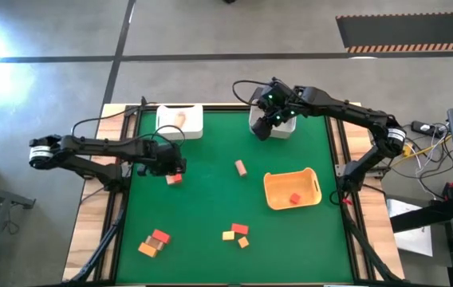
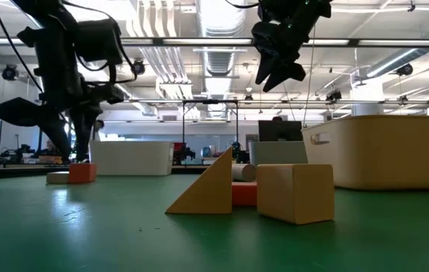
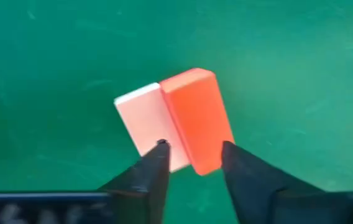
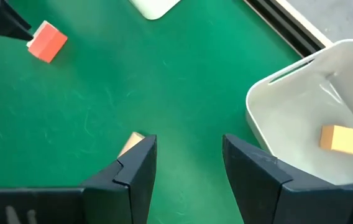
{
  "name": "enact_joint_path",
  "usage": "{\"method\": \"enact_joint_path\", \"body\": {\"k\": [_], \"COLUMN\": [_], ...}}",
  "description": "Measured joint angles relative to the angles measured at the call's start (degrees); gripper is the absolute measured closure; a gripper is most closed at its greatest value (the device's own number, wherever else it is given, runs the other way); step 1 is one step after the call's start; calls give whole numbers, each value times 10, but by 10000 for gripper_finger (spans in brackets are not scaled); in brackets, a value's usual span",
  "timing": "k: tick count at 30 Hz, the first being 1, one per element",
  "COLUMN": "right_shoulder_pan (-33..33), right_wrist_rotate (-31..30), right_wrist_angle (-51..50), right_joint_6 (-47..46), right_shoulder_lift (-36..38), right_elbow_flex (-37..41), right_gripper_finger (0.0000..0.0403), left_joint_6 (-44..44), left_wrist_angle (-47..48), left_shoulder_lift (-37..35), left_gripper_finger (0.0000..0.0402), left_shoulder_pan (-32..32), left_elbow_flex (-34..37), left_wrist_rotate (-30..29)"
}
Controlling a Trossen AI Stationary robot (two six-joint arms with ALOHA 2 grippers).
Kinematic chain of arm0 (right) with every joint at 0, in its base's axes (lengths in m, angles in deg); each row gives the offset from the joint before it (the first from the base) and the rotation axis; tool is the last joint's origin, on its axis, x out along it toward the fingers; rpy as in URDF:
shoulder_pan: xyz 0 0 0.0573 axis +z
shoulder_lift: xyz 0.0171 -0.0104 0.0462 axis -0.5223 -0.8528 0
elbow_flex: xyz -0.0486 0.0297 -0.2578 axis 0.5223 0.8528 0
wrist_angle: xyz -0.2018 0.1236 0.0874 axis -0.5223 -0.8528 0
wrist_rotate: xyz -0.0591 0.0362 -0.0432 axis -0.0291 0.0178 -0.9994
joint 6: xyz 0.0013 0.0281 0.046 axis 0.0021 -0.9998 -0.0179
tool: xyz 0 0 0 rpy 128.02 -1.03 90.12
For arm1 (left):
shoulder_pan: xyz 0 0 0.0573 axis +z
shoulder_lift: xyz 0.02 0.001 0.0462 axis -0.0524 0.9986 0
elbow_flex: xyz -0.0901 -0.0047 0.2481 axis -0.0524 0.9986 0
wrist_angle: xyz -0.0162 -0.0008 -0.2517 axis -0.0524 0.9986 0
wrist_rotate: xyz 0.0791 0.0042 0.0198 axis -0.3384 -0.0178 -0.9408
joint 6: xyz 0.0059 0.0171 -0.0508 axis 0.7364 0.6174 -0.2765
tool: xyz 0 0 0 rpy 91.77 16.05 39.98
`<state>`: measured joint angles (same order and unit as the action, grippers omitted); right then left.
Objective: Sort & place blocks by color
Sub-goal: Adjust the orange block
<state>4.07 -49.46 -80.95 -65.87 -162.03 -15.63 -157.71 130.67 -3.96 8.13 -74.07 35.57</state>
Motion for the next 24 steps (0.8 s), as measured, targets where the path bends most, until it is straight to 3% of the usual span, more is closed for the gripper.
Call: {"method": "enact_joint_path", "body": {"k": [5,7,18,24], "right_shoulder_pan": [0,0,0,0], "right_wrist_rotate": [0,0,0,0], "right_wrist_angle": [1,2,1,-3], "right_joint_6": [18,24,33,35], "right_shoulder_lift": [0,0,0,0], "right_elbow_flex": [0,0,0,0], "right_gripper_finger": [232,232,232,232], "left_joint_6": [1,0,0,-30], "left_wrist_angle": [-2,-2,-43,-26], "left_shoulder_lift": [14,24,74,70], "left_gripper_finger": [377,395,389,389], "left_shoulder_pan": [0,0,1,0], "left_elbow_flex": [1,3,-13,-18], "left_wrist_rotate": [-26,-44,-61,-34]}}
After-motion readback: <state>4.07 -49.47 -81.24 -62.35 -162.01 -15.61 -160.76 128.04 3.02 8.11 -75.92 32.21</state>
